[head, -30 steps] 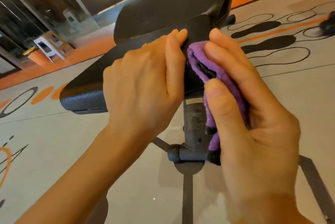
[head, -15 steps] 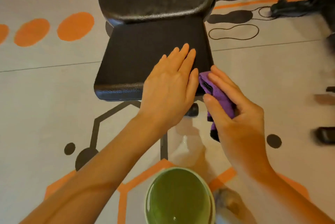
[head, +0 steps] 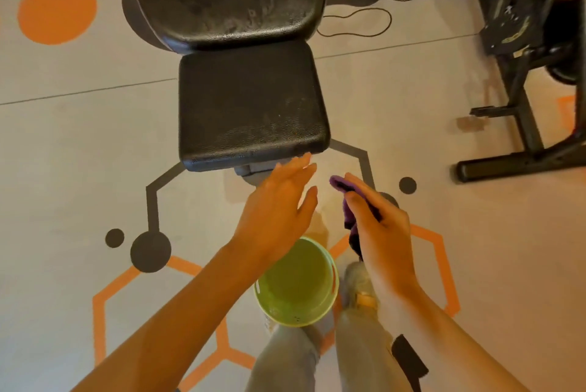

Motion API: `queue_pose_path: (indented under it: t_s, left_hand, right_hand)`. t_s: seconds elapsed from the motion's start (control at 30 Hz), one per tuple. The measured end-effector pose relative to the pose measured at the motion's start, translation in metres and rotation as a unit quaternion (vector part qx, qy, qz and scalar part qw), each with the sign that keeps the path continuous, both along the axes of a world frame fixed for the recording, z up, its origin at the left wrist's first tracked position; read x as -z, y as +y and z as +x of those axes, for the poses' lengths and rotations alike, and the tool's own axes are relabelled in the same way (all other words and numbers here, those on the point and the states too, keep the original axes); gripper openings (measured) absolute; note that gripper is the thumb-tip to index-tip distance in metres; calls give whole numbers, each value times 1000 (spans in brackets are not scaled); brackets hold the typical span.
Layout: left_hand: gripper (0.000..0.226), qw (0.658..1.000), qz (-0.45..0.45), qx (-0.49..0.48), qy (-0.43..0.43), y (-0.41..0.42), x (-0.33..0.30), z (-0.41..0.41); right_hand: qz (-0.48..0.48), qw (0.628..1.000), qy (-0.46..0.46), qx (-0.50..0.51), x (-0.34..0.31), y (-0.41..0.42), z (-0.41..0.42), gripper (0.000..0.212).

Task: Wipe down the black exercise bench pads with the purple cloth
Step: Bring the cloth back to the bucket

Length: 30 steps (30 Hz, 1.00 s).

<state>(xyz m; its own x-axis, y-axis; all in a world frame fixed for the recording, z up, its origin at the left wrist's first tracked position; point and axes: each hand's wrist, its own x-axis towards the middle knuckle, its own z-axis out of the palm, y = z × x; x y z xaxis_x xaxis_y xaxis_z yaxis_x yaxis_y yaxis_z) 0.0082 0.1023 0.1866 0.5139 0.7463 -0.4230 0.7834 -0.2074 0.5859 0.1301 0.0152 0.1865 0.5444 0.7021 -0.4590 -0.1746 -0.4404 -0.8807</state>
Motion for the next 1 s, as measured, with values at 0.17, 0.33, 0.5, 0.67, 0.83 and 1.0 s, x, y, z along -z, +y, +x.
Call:
queue_pose_path:
  t_s: [0.17,0.33,0.5,0.67,0.83,1.0]
  left_hand:
    - [45,990,-124,-14,-66,-34,4,3]
    - [59,926,-334,-141,-107,-75,41,20]
    - [48,921,-355,-117,-108,-104,70,28]
    - [28,951,-287,-100,-62,-130,99,31]
    - [22,884,-338,-320,-44,-129,129,31]
    - [23,924,-234,-302,-2,-121,179,8]
  right_hand:
    - [-85,985,112,103,16,-20,-4,25]
    - [-93,938,296,154,43,-40,-5,32]
    - [-91,880,429,184,72,-64,-2,40]
    - [-133,854,467,186,95,-89,1,38]
    - [-142,886,416,146,117,-110,8,47]
    - [-310,945,89,-54,155,-125,33,39]
